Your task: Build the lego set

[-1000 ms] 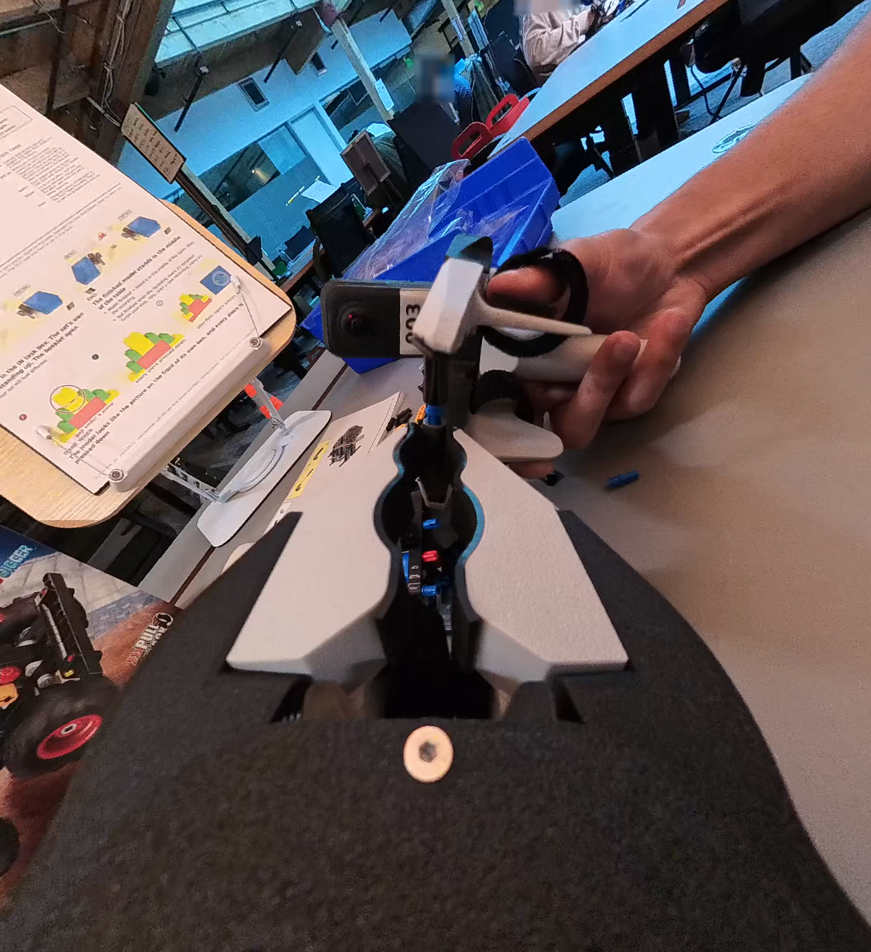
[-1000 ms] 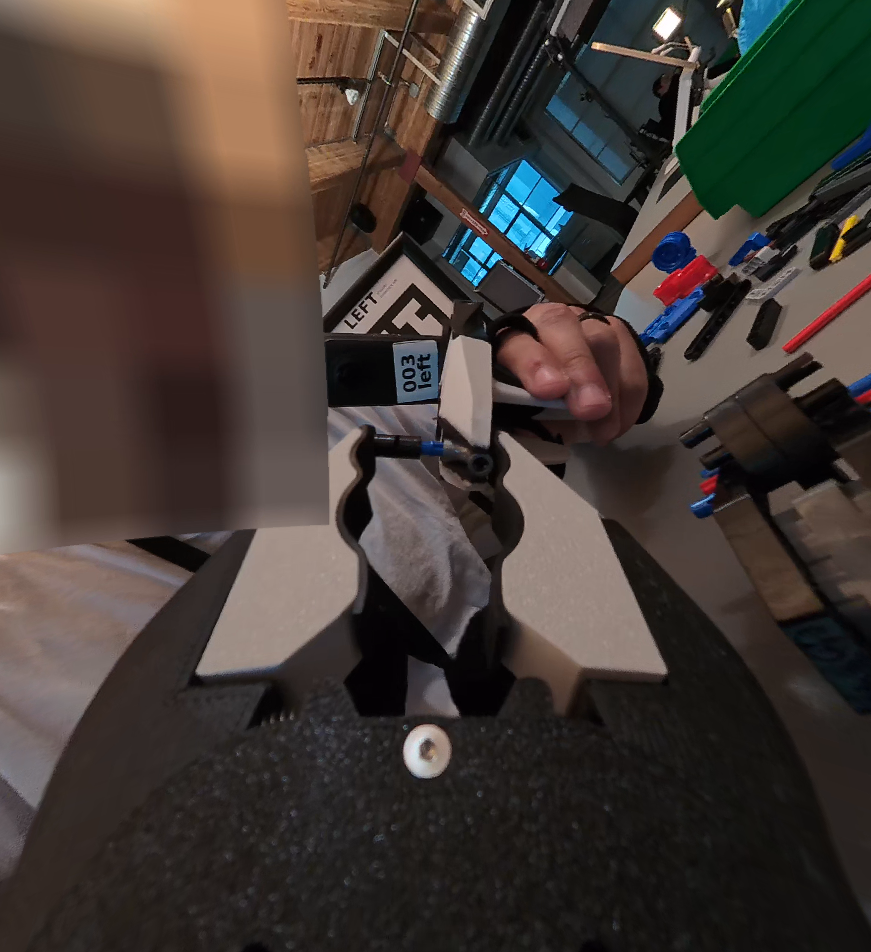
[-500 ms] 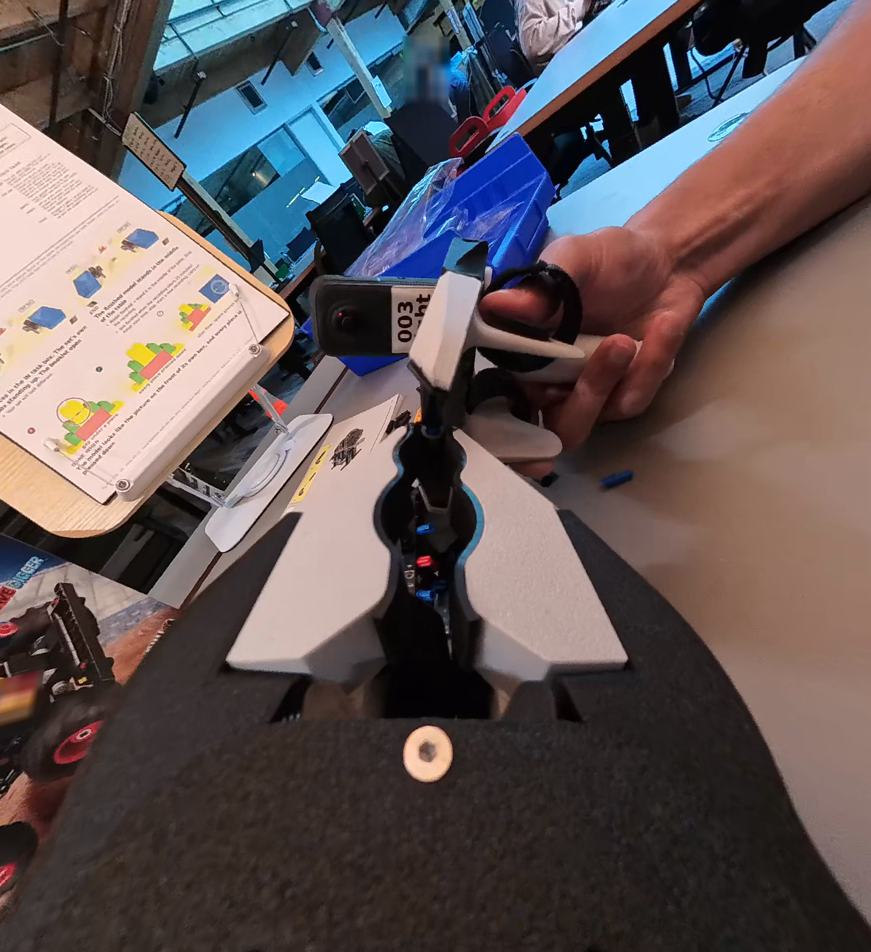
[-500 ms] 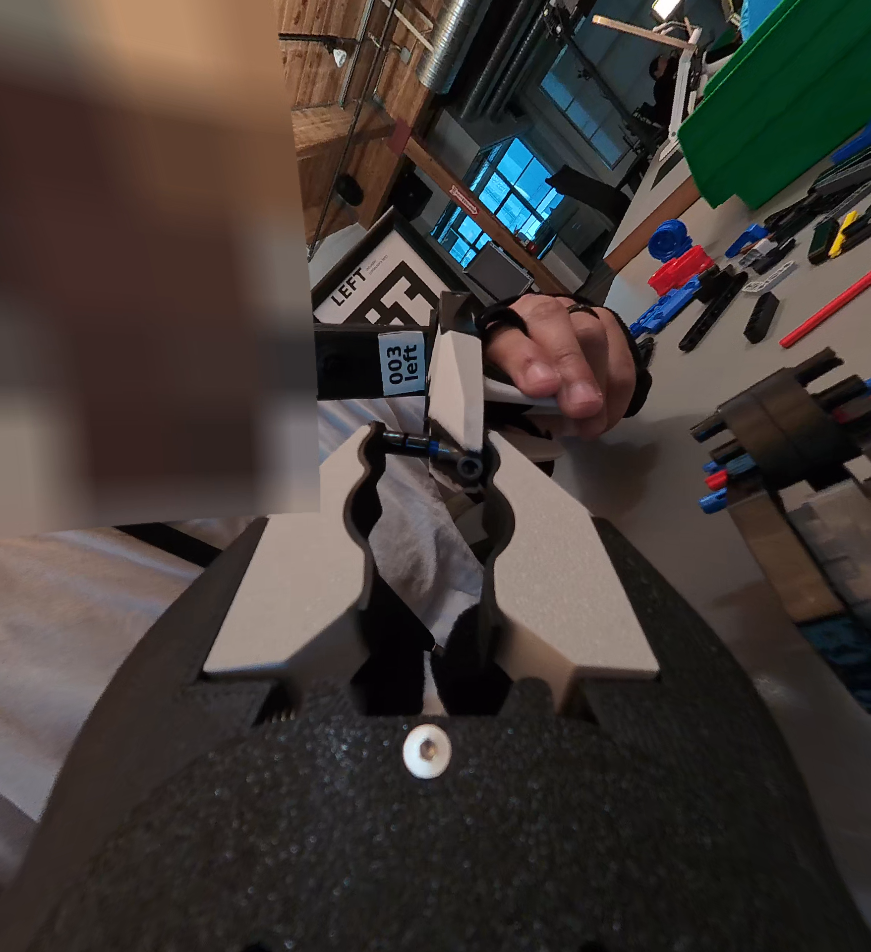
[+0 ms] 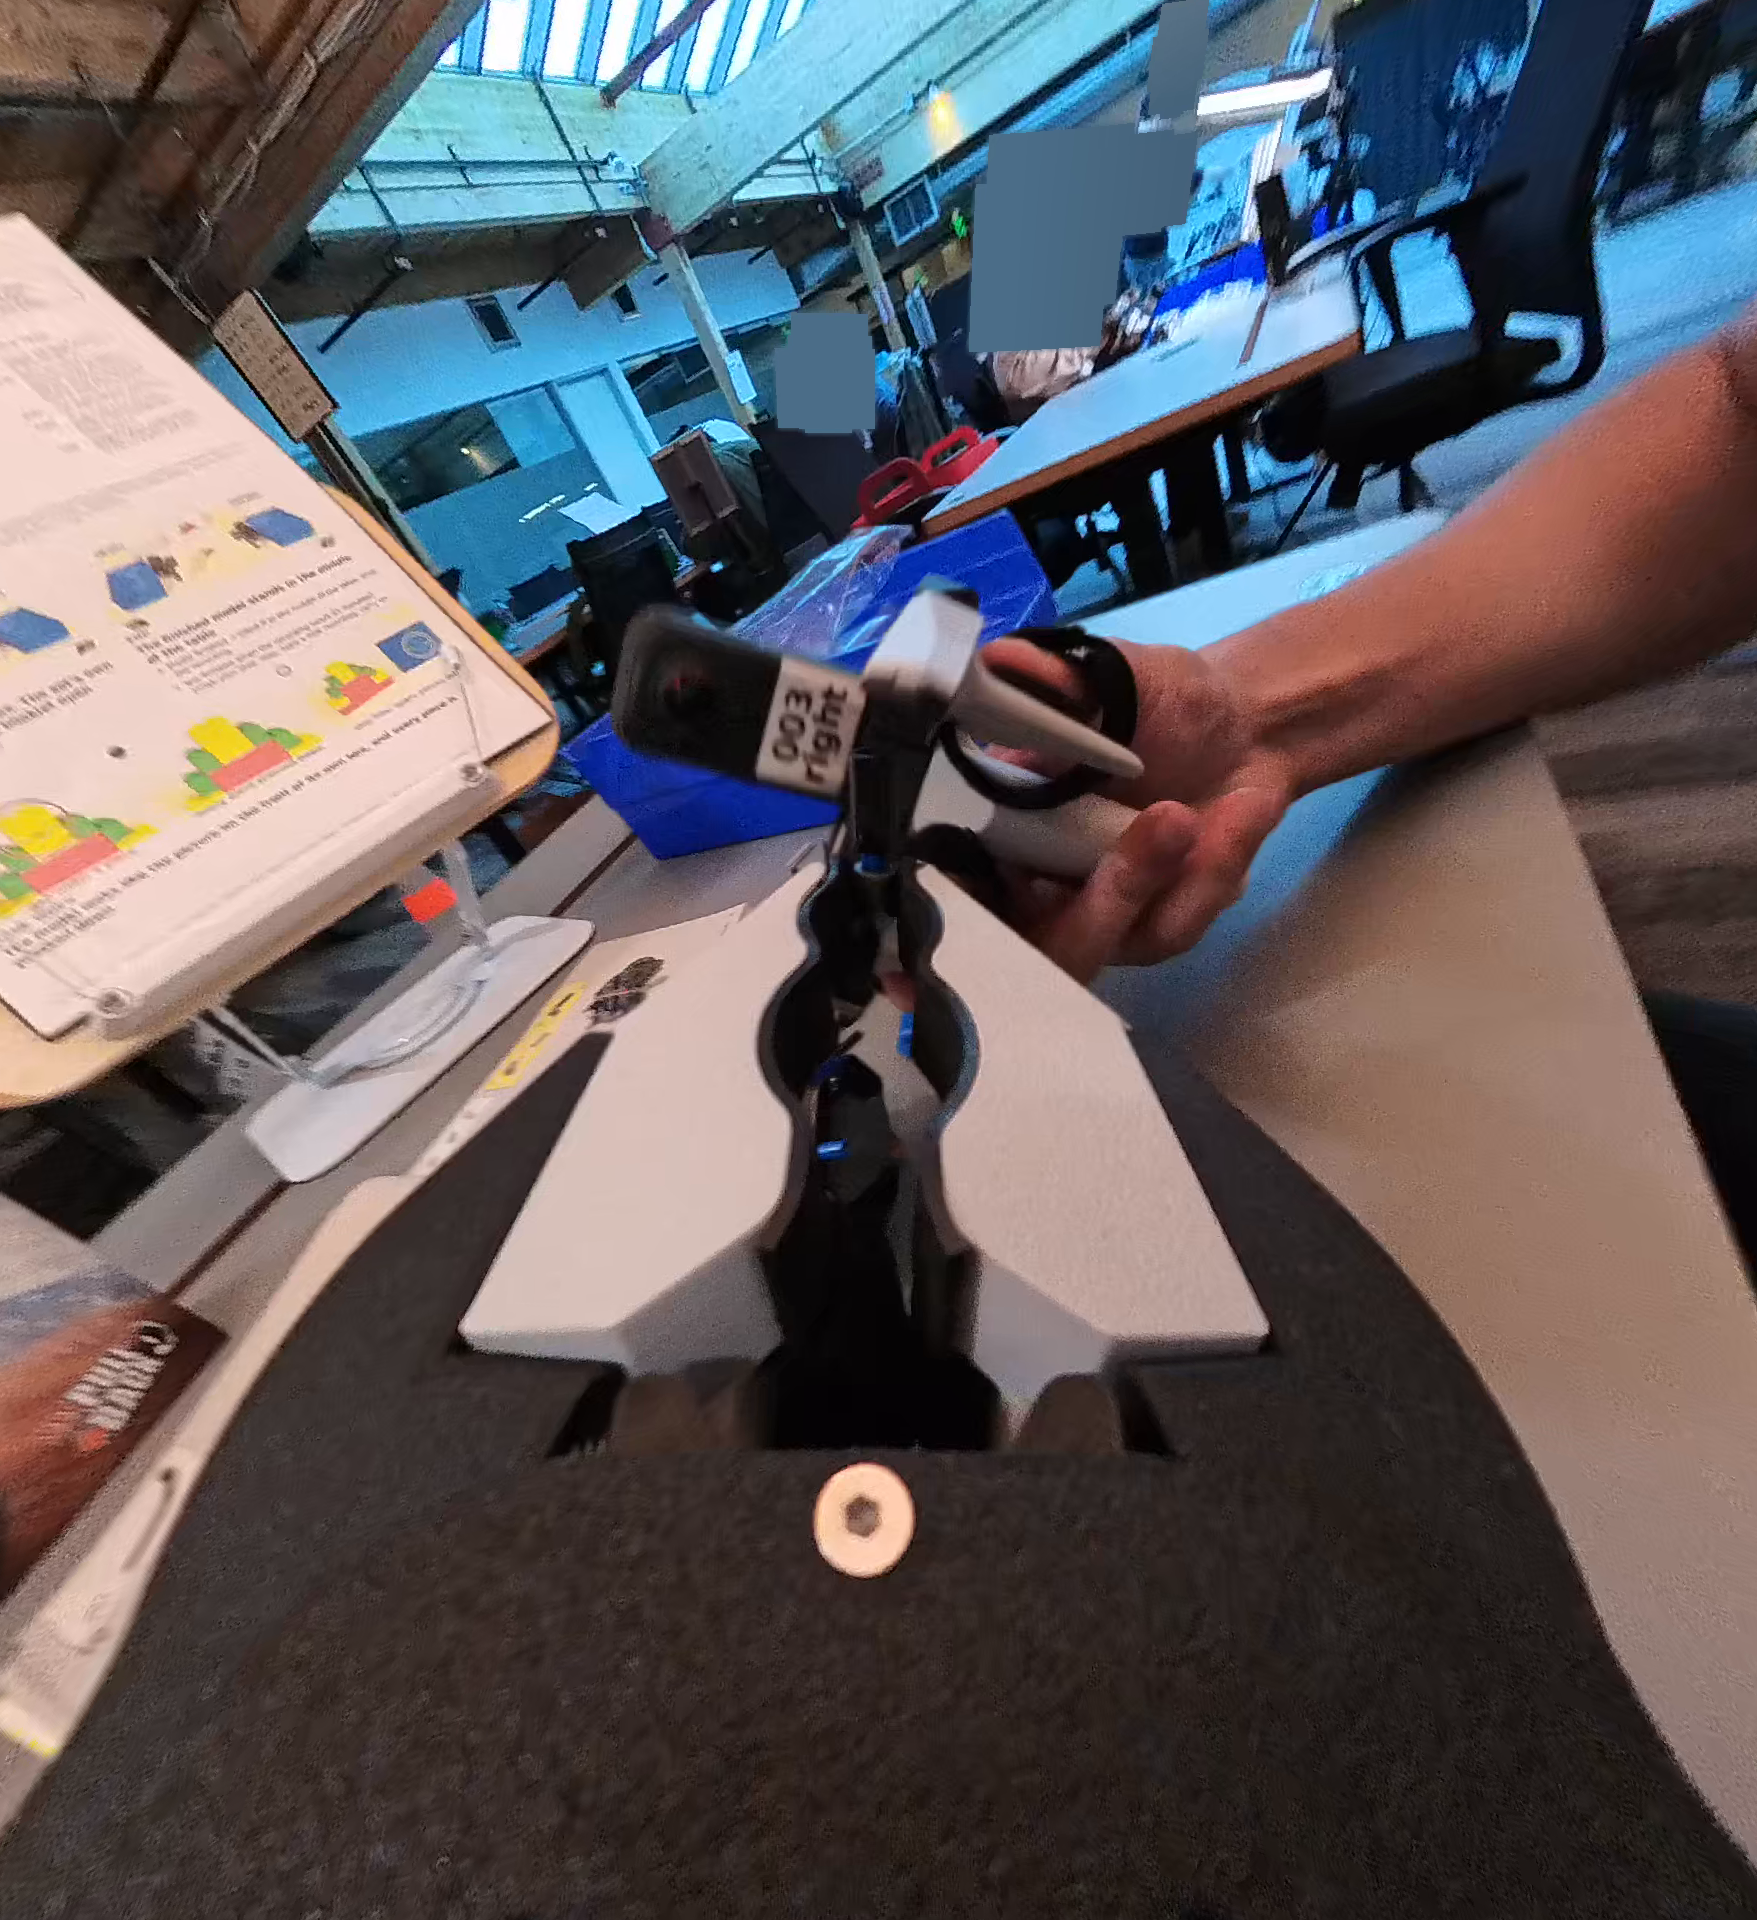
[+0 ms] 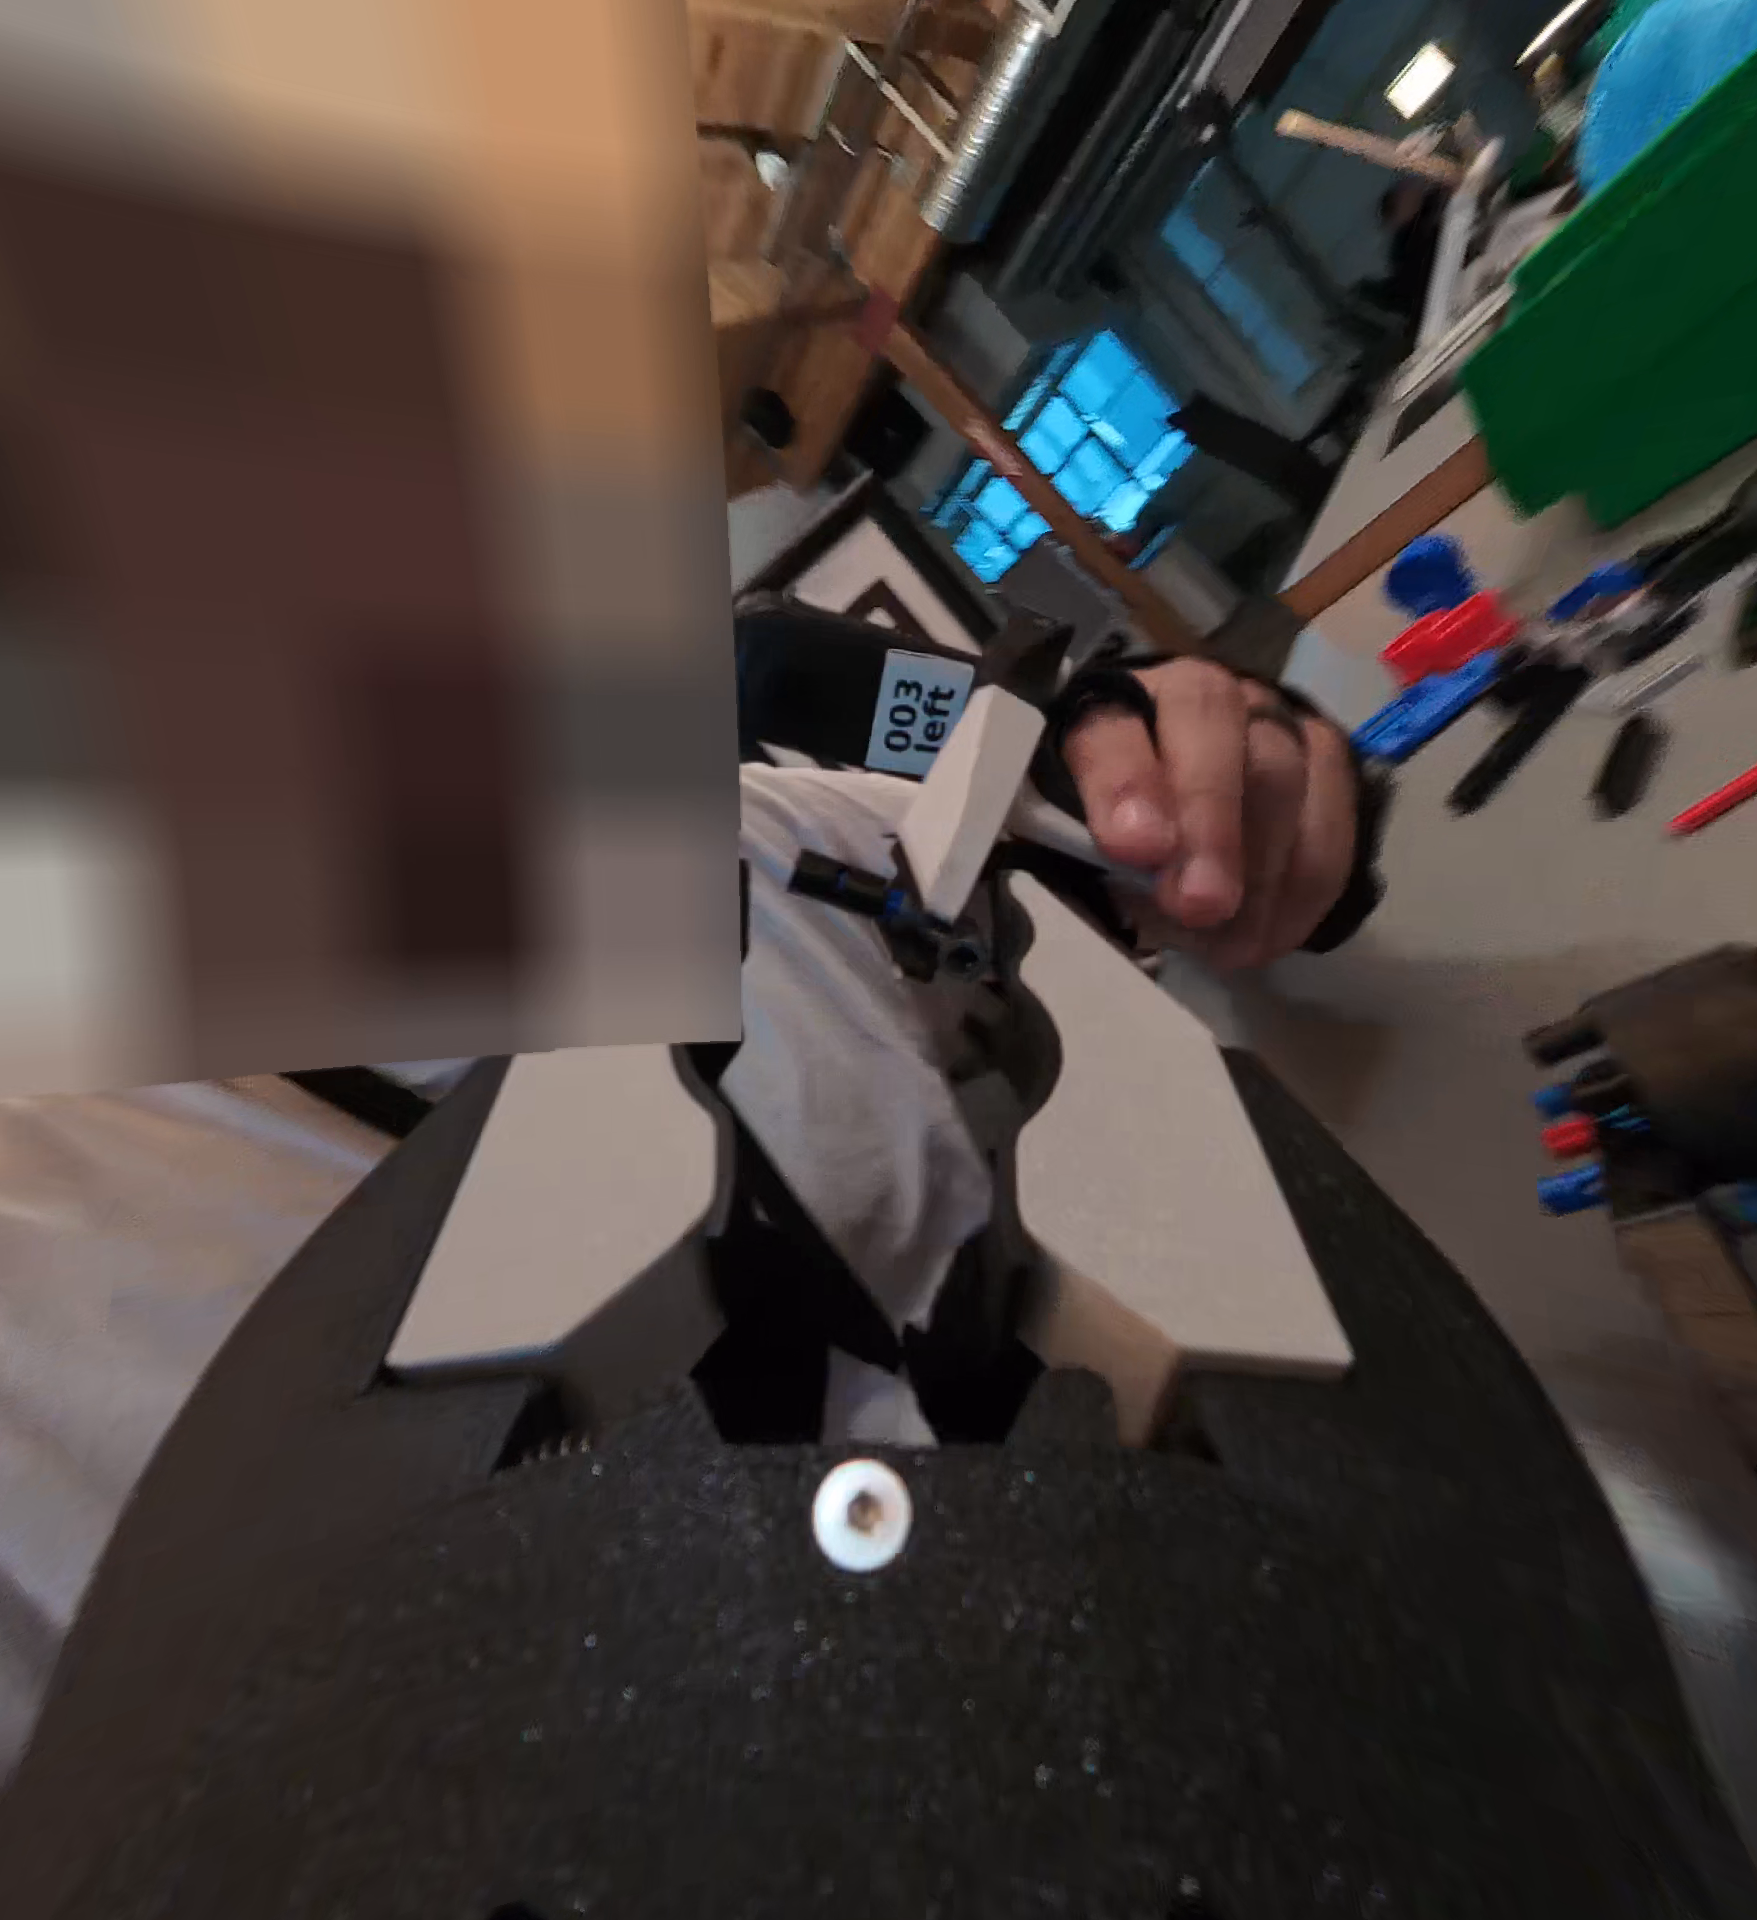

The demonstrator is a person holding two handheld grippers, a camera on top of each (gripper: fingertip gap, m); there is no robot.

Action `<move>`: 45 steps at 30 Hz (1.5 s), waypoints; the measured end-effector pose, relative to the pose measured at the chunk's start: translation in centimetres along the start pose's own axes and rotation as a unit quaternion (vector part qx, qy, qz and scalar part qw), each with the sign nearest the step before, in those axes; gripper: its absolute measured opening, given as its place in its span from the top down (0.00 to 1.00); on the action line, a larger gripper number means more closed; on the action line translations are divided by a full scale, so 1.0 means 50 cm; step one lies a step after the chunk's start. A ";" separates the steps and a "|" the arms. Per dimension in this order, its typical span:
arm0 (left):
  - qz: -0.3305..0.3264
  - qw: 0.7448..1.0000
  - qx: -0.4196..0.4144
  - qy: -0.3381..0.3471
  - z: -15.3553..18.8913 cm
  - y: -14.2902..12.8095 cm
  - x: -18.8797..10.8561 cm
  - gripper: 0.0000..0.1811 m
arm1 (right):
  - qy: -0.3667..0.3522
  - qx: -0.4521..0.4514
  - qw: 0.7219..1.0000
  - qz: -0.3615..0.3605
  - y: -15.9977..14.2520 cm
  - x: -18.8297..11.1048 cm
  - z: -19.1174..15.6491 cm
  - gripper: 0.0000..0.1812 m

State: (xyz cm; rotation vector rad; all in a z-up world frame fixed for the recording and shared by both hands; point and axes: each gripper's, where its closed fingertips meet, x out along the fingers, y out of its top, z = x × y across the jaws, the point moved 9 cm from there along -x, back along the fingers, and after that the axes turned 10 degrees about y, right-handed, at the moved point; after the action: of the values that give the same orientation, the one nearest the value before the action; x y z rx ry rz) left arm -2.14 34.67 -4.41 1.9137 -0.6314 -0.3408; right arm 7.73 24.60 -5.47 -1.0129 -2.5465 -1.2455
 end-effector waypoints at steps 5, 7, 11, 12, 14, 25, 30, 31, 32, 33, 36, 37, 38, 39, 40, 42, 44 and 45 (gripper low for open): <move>-0.010 0.988 -0.146 -0.056 -0.036 -0.008 0.001 0.97 | -0.257 -0.249 0.921 -0.153 0.036 -0.034 -0.058 0.62; -0.035 0.964 -0.249 -0.091 -0.053 -0.025 0.012 0.97 | -0.375 -0.351 0.822 -0.245 0.039 -0.018 -0.086 0.63; -0.058 0.893 -0.415 -0.162 -0.071 -0.054 0.026 0.97 | -0.458 -0.503 0.629 -0.375 0.019 0.047 -0.097 0.70; -0.061 0.883 -0.433 -0.172 -0.072 -0.058 0.028 0.97 | -0.458 -0.509 0.607 -0.404 0.012 0.057 -0.089 0.70; -0.068 0.867 -0.455 -0.192 -0.070 -0.062 0.030 0.97 | -0.458 -0.523 0.572 -0.435 0.004 0.068 -0.071 0.70; -0.100 0.861 -0.454 -0.207 -0.064 -0.070 0.031 0.97 | -0.456 -0.552 0.530 -0.455 -0.008 0.072 -0.046 0.79; -0.107 0.858 -0.458 -0.207 -0.064 -0.075 0.033 0.97 | -0.457 -0.566 0.528 -0.438 -0.015 0.064 -0.039 0.80; -0.111 0.860 -0.453 -0.206 -0.063 -0.076 0.034 0.97 | -0.457 -0.563 0.529 -0.441 -0.016 0.062 -0.037 0.80; -0.114 0.862 -0.449 -0.205 -0.062 -0.077 0.035 0.97 | -0.456 -0.566 0.526 -0.443 -0.018 0.061 -0.037 0.80; -0.115 0.862 -0.450 -0.205 -0.061 -0.077 0.036 0.97 | -0.457 -0.570 0.520 -0.443 -0.019 0.060 -0.037 0.80; -0.116 0.863 -0.447 -0.206 -0.061 -0.076 0.037 0.97 | -0.456 -0.563 0.534 -0.436 -0.018 0.057 -0.038 0.80; -0.118 0.863 -0.446 -0.204 -0.059 -0.077 0.038 0.97 | -0.455 -0.563 0.533 -0.439 -0.019 0.056 -0.036 0.80; -0.121 0.862 -0.447 -0.205 -0.059 -0.079 0.039 0.97 | -0.455 -0.563 0.531 -0.440 -0.021 0.055 -0.034 0.80; -0.120 0.859 -0.452 -0.207 -0.058 -0.080 0.040 0.97 | -0.453 -0.571 0.528 -0.436 -0.021 0.056 -0.035 0.81; -0.116 0.852 -0.461 -0.218 -0.054 -0.078 0.041 0.96 | -0.442 -0.572 0.539 -0.433 -0.025 0.061 -0.038 0.87; -0.110 0.848 -0.466 -0.226 -0.052 -0.072 0.041 0.97 | -0.438 -0.588 0.519 -0.439 -0.029 0.063 -0.041 0.90; -0.122 0.867 -0.433 -0.214 -0.052 -0.068 0.041 0.97 | -0.437 -0.590 0.513 -0.445 -0.030 0.062 -0.039 0.90; -0.124 0.866 -0.435 -0.215 -0.054 -0.070 0.041 0.97 | -0.443 -0.577 0.527 -0.440 -0.028 0.064 -0.036 0.89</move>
State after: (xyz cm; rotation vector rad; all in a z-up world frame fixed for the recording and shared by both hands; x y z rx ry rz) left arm 1.83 36.66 -6.38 1.0293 -0.3951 -1.0462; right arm 4.11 24.30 -3.98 -0.1781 -2.5897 -3.9578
